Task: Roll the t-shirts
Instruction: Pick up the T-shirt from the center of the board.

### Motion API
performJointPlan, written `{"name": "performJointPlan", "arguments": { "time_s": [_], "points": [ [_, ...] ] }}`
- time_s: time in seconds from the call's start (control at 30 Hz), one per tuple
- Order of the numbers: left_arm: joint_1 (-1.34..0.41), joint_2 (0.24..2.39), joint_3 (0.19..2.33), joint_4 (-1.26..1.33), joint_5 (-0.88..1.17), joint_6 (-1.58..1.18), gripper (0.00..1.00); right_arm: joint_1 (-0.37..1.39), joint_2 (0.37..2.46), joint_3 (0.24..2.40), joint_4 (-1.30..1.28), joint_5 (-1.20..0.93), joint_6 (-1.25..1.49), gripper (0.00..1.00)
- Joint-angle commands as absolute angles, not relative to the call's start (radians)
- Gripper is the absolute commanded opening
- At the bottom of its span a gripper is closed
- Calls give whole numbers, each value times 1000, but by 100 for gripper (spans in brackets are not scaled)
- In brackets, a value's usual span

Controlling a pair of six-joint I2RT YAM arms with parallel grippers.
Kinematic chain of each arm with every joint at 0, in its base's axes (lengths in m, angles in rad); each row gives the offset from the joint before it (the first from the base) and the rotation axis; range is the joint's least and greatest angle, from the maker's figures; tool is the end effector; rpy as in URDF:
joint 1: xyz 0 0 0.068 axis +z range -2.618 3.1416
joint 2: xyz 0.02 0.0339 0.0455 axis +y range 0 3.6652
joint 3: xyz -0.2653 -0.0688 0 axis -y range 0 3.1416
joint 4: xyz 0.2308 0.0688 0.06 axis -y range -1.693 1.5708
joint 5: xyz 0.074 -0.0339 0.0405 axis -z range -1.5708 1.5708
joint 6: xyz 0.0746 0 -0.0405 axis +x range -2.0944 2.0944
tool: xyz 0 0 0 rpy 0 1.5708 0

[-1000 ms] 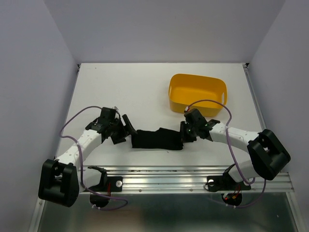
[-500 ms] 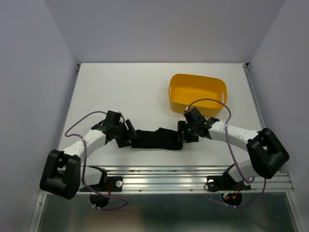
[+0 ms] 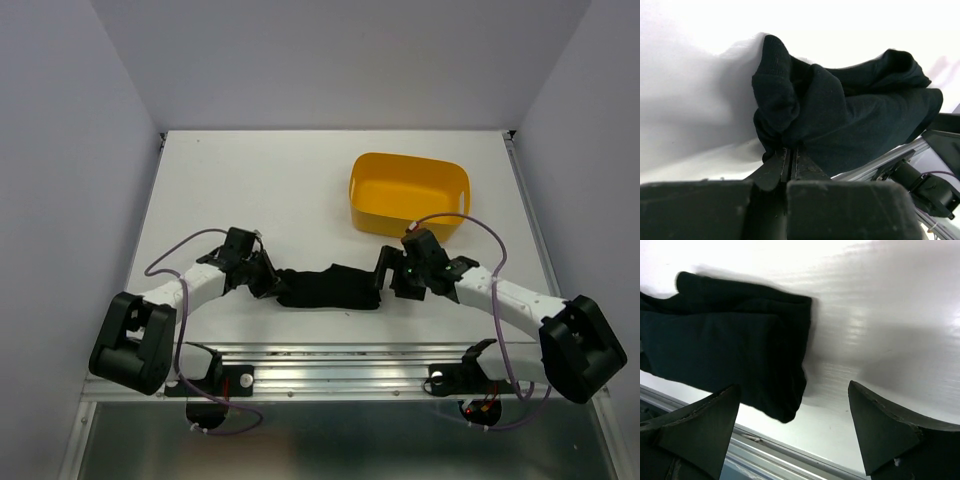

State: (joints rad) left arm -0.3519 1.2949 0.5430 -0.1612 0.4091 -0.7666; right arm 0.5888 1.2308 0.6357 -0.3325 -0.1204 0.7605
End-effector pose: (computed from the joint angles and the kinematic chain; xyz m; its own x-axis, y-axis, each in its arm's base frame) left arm 0.2192 -0.1121 0.1422 -0.9128 -0.3428 -0.2219 -0.1232 0.7492 -0.6508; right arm 0.1988 0.1436 0.1654 -0.9034 0.2195 -0.3683 0.0158 0.8755 0.4830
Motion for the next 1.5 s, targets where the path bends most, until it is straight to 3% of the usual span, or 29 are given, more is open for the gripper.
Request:
{"name": "performJointPlan", "arguments": {
  "time_s": [0.0,0.2,0.33,0.63,0.73,0.83,0.9,1.2,1.47],
  "points": [
    [-359,1327,551,-135,416,-750,0,571,1250,545,-175,-187,888,92],
    [-359,1333,561,-132,410,-750,0,571,1295,479,-66,-183,960,80],
    [-359,1336,571,-133,407,-746,0,571,1334,460,-34,-167,968,78],
    [-359,1341,586,-146,387,-736,0,571,1413,373,90,-103,1034,54],
    [-359,1351,587,-147,380,-732,0,571,1433,353,129,-106,1051,38],
    [-359,1358,592,-147,379,-729,0,571,1405,354,126,-88,1052,12],
    [-359,1356,595,-149,371,-726,0,571,1375,371,89,-68,1043,1],
    [-368,1305,716,-247,310,-678,0,571,1172,540,-178,60,937,1],
    [-368,1261,860,-327,291,-650,0,571,1124,649,-273,77,907,1]
  ]
}}
